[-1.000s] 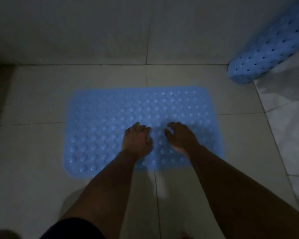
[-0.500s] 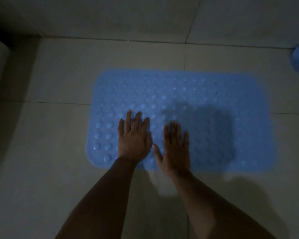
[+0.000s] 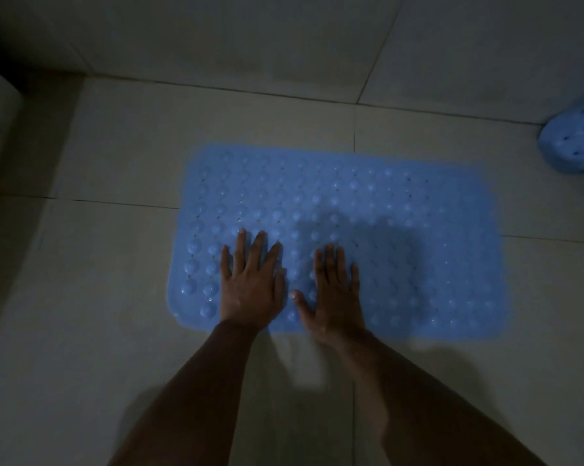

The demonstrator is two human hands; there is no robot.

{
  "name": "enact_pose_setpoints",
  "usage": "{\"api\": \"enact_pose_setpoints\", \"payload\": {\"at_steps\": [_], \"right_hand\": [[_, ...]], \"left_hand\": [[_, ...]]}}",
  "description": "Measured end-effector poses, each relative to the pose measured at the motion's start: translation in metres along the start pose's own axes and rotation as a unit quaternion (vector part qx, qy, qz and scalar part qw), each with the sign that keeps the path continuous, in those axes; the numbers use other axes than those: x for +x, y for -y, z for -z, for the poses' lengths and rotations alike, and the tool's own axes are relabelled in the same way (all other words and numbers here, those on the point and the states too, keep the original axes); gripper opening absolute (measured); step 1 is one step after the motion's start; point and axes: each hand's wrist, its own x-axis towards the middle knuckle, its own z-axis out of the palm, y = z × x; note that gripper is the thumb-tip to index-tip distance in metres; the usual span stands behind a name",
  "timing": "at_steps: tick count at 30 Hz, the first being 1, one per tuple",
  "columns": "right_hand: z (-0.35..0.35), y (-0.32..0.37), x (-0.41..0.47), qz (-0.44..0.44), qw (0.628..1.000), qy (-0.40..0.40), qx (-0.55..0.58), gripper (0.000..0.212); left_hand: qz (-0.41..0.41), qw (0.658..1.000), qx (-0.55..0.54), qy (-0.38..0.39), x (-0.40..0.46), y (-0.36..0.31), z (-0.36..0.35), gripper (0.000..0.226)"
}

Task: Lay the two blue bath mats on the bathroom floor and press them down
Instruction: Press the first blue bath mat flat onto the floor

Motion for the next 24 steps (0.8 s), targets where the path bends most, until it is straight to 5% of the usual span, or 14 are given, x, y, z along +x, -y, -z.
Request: {"api": "enact_pose_setpoints", "payload": {"at_steps": [3,5,8,15,24], "right_hand": [[0.033,-0.008,0.015,-0.007,0.994,0.093,0.061,0.088],[0.068,-0.017,0.027,-0.026,0.984,0.117,0.135,0.066],[0.098,-0.03,0.037,-0.015,0.988,-0.012,0.154,0.032],[0.08,-0.049,0.051,0.016,0.977,-0.155,0.142,0.026],[0.049,-0.044,0.06,0.082,0.978,-0.175,0.084,0.021]], "left_hand": [[-0.013,0.999,0.002,0.034,-0.001,-0.01,0.007,0.058],[-0.033,0.997,0.012,0.07,-0.002,-0.017,0.003,0.061],[-0.059,0.993,0.023,0.098,0.001,-0.03,-0.009,0.066],[-0.075,0.994,0.044,0.062,0.004,-0.044,-0.034,0.081],[-0.066,0.992,0.048,0.096,0.002,-0.041,-0.035,0.088]]}}
